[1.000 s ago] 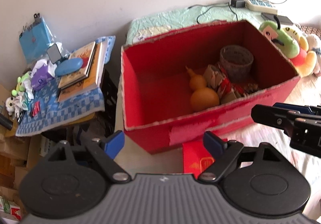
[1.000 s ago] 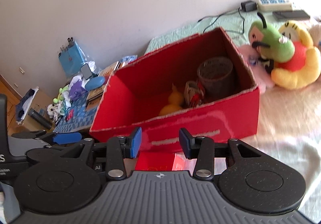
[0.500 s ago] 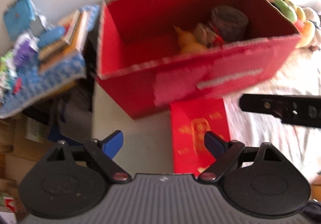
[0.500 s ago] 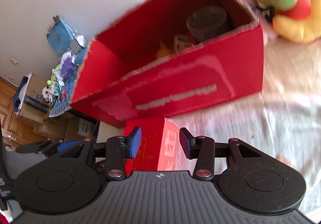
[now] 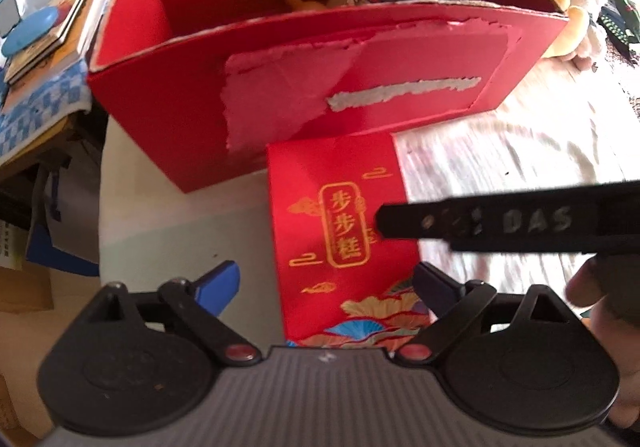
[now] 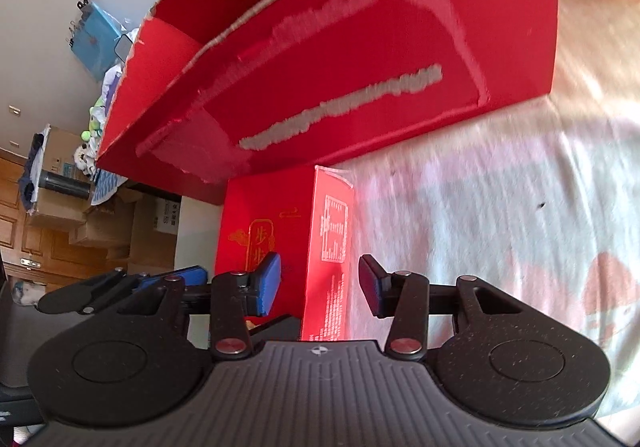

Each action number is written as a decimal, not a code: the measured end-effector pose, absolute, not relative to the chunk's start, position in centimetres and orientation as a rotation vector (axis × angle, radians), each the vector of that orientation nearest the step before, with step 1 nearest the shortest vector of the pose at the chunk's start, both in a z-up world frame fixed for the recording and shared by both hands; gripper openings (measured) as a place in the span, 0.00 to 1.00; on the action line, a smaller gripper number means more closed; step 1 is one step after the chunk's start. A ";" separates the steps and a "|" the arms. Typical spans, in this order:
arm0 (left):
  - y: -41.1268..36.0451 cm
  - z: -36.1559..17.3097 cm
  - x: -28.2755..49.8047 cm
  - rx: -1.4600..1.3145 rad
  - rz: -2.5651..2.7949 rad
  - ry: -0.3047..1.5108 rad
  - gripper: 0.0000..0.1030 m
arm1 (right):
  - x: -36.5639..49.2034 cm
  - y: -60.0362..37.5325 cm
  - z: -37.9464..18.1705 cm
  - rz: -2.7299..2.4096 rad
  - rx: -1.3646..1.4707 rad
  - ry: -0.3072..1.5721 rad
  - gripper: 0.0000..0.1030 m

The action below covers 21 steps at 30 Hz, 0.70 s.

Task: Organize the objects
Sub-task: 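Move the right gripper to the red gift box and grasp it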

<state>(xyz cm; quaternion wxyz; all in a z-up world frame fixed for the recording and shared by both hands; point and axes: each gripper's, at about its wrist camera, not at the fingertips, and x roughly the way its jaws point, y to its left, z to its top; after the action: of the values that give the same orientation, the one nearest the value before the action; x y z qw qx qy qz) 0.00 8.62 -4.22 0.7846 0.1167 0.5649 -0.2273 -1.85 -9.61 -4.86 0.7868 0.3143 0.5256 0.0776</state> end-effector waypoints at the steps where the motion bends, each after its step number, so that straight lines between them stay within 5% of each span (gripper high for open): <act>1: 8.8 -4.2 0.1 0.247 -0.504 1.220 0.87 | -1.9 -9.6 -4.9 0.173 0.686 1.136 0.45; 5: 8.4 -4.3 -0.2 0.241 -0.562 1.240 0.80 | -2.3 -9.6 -5.0 0.205 0.716 1.155 0.40; 21: -0.6 -0.9 -5.1 0.500 -0.922 1.115 0.80 | -9.8 -17.9 0.1 -0.076 0.778 1.064 0.39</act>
<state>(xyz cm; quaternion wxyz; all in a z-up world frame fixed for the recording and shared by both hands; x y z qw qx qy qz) -5.13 -0.57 -0.89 0.7212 0.2264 0.5046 -0.4171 -9.78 -17.89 0.08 0.7900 0.3614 0.4940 -0.0352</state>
